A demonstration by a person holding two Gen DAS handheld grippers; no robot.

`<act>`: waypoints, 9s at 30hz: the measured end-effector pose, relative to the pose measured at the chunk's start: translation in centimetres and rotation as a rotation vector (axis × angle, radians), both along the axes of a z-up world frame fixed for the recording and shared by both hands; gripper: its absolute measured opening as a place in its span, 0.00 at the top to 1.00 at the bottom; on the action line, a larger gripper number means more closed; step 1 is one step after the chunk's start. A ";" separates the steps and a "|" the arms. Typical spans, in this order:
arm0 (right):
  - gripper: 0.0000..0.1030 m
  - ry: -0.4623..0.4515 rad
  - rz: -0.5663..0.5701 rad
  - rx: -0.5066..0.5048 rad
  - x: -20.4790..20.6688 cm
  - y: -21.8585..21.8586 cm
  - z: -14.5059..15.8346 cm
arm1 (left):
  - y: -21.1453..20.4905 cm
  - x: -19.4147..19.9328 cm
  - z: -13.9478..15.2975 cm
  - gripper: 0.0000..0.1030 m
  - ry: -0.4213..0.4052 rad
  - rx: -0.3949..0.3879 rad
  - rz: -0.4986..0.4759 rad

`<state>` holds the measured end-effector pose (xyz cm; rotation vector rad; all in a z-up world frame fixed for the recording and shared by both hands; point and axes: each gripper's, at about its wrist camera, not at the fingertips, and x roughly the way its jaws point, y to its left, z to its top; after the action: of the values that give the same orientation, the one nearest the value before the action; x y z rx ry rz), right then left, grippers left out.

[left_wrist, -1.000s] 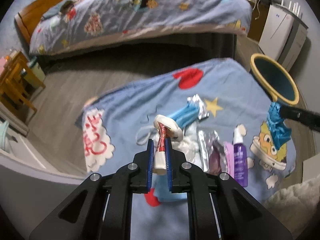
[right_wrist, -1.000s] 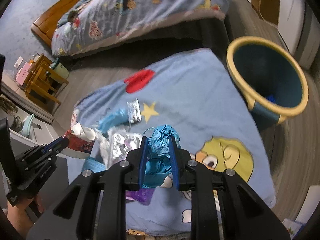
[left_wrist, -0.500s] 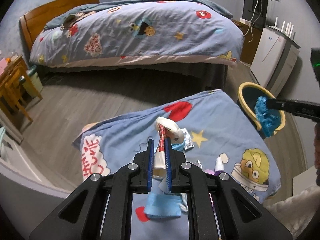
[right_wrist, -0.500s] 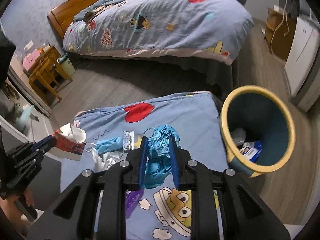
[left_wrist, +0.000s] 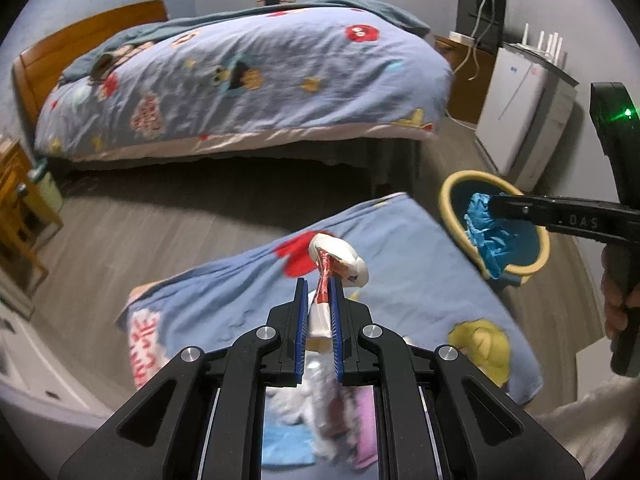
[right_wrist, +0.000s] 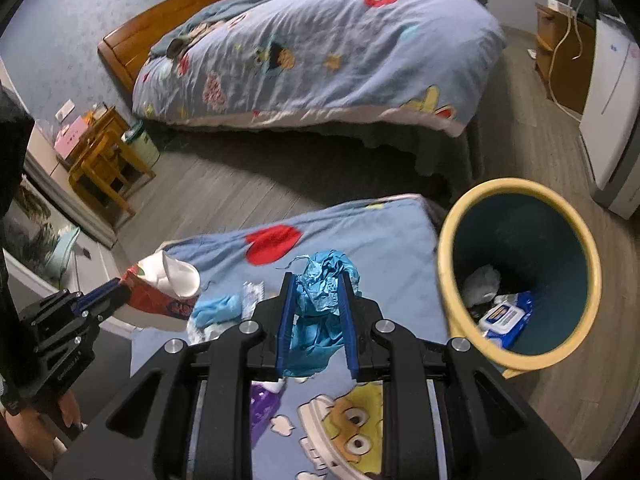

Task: Collect trash
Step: 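Carry the glove and toothpaste tube over the bin and lower them in, then open both tools to drop the glove and tube into the bin, then move both tools back over the trash on the blanket, then grasp the purple spray bottle with the right tool while the left tool grasps the blue mask, then carry the spray bottle and blue mask over the bin and lower them in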

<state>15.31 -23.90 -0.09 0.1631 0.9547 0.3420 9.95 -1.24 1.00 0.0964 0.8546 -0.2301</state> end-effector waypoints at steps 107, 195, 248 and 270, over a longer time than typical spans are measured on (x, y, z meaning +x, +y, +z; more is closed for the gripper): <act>0.06 -0.070 -0.313 -0.155 -2.5 -2.2 2.2 | 3.7 -4.7 0.0 0.05 -0.012 0.044 0.134; 0.68 0.001 -0.044 -0.224 -3.9 10.3 -5.1 | 9.6 -3.4 -4.5 0.83 0.096 0.041 0.163; 0.68 -0.054 -0.055 -0.163 1.9 -6.5 0.7 | -4.2 -1.1 -3.9 0.83 0.048 0.022 -0.020; 0.68 0.028 -0.307 -0.069 3.3 -18.6 -2.1 | -17.1 3.7 -1.9 0.83 -0.034 -0.017 -0.195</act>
<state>18.64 -42.51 -2.21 0.2488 0.9513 0.0241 13.65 -18.30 -0.94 0.1671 0.8094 -0.4171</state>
